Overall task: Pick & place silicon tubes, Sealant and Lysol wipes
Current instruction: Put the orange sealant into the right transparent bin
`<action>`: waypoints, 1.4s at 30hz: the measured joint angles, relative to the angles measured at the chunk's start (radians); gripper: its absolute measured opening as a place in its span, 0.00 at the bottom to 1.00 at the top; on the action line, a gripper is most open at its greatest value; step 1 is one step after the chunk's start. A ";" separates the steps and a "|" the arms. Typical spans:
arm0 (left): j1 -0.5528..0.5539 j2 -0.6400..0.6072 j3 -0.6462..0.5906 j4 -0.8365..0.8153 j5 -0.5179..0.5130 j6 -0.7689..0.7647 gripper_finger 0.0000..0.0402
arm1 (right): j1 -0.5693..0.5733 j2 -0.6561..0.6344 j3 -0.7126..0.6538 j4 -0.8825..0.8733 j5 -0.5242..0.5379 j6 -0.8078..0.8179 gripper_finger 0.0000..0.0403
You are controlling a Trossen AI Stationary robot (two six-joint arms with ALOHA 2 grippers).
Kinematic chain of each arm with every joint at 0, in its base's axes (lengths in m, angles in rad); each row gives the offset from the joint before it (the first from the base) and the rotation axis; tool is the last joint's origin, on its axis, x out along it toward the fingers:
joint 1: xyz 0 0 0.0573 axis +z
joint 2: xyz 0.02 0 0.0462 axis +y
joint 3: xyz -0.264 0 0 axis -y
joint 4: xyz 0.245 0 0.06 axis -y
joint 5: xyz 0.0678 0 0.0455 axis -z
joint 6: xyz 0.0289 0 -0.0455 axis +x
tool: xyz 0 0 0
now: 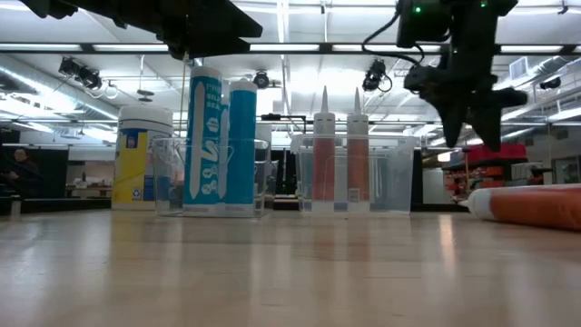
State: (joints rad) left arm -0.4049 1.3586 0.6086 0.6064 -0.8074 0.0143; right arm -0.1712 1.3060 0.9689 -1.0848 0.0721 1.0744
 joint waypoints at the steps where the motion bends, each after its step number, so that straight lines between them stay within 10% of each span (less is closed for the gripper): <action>1: 0.000 0.000 0.000 0.000 0.000 0.000 0.73 | 0.005 0.000 0.000 -0.024 0.001 0.015 0.34; 13: 0.010 0.000 0.000 0.001 0.006 -0.003 0.73 | 0.095 0.001 0.000 -0.226 0.075 0.100 0.06; 26: 0.091 0.083 0.100 0.097 0.381 -0.061 0.73 | 0.284 0.001 -0.001 -0.332 0.177 0.261 0.00; 35: 0.095 0.320 0.518 -0.466 0.334 -0.126 0.73 | 0.399 -0.007 -0.001 -0.397 0.270 0.373 0.00; 42: 0.087 0.458 0.654 -0.564 0.450 0.287 0.73 | 0.487 -0.080 -0.001 -0.411 0.284 0.442 0.00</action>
State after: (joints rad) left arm -0.3180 1.8165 1.2629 0.0422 -0.3575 0.3011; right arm 0.3158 1.2263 0.9684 -1.4956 0.3559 1.5163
